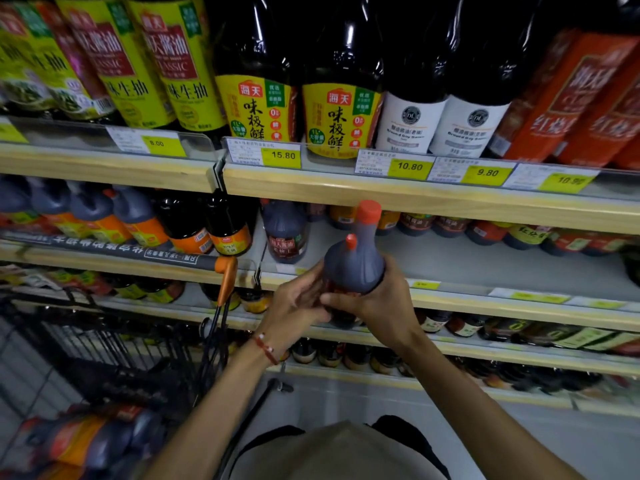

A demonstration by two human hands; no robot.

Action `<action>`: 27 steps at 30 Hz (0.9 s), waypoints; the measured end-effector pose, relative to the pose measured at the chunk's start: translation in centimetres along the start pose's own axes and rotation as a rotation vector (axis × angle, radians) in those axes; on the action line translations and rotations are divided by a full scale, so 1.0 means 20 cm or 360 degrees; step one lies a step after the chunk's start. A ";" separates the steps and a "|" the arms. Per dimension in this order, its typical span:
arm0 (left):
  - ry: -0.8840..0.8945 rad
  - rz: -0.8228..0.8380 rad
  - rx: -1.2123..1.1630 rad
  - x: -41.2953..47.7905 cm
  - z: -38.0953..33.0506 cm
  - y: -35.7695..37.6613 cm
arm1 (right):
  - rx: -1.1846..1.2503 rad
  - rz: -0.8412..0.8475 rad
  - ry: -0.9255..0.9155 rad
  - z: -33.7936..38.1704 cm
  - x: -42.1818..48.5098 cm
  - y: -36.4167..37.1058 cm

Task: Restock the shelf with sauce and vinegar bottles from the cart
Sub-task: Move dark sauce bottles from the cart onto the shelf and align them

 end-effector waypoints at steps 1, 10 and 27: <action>0.0007 0.0068 0.0029 -0.02 -0.01 0.03 | 0.0063 0.0067 0.0015 0.00 0.00 -0.01; 0.0084 -0.0187 0.0475 0.05 -0.07 0.03 | 0.0194 0.0582 0.0003 -0.03 0.04 -0.13; 0.0466 -0.0663 0.1435 0.46 0.04 -0.18 | -0.0005 -0.0057 -0.0449 -0.26 0.45 -0.04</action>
Point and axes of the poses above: each hand's wrist, its own x-axis towards the middle knuckle, its own y-axis out of the palm, z = x × y, the point moved 5 cm from there along x, towards the middle knuckle, and after that the axes turned 13 degrees about z, right-handed, at the moved point
